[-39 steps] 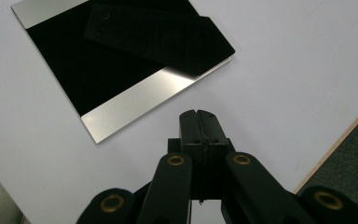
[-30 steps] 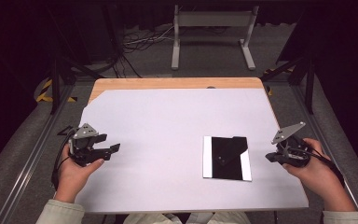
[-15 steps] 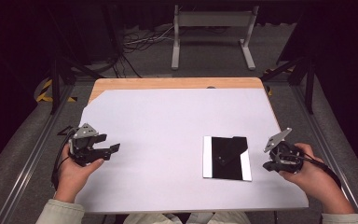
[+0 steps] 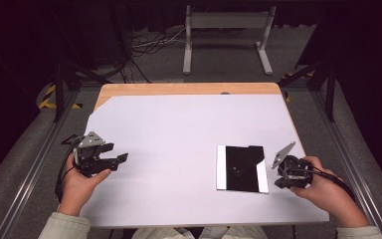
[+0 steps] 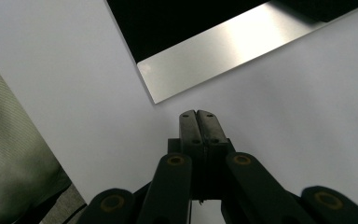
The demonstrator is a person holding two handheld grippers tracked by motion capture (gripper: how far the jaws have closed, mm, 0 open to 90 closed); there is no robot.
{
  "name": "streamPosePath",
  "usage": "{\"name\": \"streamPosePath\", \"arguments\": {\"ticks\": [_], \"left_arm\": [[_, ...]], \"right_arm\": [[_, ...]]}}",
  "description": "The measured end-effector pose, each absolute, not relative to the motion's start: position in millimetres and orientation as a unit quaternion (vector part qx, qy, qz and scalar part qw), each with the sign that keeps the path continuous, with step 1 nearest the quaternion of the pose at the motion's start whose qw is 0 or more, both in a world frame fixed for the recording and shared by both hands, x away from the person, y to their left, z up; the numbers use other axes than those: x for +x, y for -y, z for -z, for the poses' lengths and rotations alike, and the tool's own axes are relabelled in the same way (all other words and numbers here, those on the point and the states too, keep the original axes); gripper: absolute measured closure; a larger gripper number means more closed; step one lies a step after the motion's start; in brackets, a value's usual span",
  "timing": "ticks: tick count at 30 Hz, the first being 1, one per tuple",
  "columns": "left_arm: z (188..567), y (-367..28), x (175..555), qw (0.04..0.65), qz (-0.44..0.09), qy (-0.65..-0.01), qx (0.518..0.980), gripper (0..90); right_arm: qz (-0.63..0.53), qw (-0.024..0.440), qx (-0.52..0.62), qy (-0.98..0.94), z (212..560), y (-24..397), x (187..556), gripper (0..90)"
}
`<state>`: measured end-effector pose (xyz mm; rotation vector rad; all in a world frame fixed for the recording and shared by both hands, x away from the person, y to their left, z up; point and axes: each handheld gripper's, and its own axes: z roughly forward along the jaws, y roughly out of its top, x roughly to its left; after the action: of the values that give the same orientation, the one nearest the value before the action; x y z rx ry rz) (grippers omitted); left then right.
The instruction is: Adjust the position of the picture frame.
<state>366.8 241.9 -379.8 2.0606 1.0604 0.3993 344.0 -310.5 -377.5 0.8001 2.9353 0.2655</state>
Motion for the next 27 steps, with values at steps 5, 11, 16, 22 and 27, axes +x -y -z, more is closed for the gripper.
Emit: {"name": "streamPosePath", "arguments": {"ticks": [5, 11, 16, 22, 27], "left_arm": [[380.2, -242.2, 367.3, 0.384, -0.156, -0.416, 0.810, 33.7], [380.1, -242.9, 367.3, 0.385, -0.157, -0.416, 0.809, 33.6], [380.3, -242.6, 367.3, 0.385, -0.154, -0.417, 0.809, 33.6], [380.9, -242.7, 367.8, 0.382, -0.154, -0.418, 0.810, 33.3], [381.4, -242.9, 368.0, 0.381, -0.154, -0.419, 0.809, 33.1]], "right_arm": [[-0.077, 0.038, 0.252, -0.964, 381.6, 302.3, 346.8, 90.0], [-0.059, 0.030, 0.242, -0.968, 386.8, 293.8, 348.2, 90.0], [-0.052, 0.028, 0.234, -0.970, 389.3, 289.8, 348.5, 90.0], [-0.036, 0.025, 0.228, -0.973, 393.1, 286.5, 348.3, 90.0], [-0.026, 0.023, 0.225, -0.974, 395.1, 285.3, 349.1, 90.0]]}}
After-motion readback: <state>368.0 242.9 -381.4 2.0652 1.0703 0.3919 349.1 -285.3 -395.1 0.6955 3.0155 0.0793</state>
